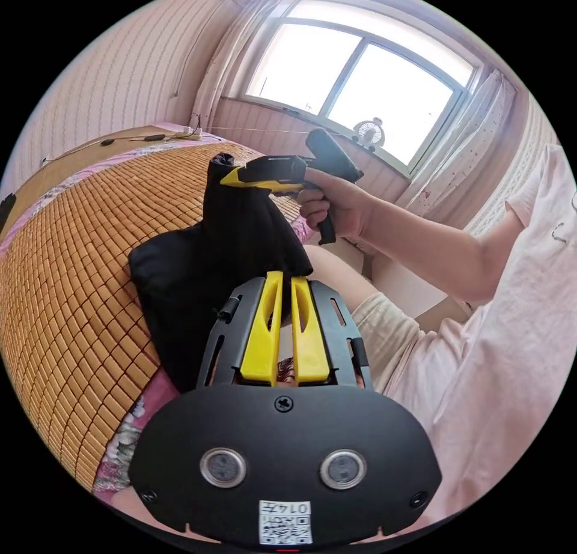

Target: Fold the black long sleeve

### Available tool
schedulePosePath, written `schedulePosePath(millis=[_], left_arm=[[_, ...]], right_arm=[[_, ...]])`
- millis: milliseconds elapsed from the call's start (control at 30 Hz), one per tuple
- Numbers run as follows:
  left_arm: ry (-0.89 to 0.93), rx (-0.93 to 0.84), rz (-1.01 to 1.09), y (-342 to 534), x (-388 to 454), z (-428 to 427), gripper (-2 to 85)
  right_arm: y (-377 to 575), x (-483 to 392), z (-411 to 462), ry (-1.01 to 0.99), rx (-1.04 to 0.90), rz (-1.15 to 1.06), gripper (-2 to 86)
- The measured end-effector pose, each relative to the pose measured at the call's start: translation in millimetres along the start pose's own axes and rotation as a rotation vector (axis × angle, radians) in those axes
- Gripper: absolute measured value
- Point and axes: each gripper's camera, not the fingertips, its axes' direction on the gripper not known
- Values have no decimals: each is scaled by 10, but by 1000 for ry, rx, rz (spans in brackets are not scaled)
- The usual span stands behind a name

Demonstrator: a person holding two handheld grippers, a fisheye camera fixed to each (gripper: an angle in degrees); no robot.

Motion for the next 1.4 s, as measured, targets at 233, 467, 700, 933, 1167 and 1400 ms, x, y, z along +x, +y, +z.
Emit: schedulePosePath(millis=[233, 467, 700, 933, 1167, 1400], left_arm=[[-135, -172, -139, 282, -437, -76, 34], [-131, -142, -222, 283, -727, -296, 49], [-130, -125, -211, -89, -945, 138, 50], [-198, -280, -228, -217, -1235, 623, 58], [-163, -203, -205, -431, -1342, 383, 62], [-112, -25, -368, -709, -2032, 297, 138]], right_arm=[[-403, -282, 1189, 158, -214, -56, 81], [-389, -579, 852, 167, -141, -187, 48], [-802, -630, 1354, 379, -242, -225, 1], [-899, -395, 1932, 467, -361, -152, -2], [-429, -430, 770, 286, -44, -153, 37], [272, 49, 208, 278, 29, 50, 165]])
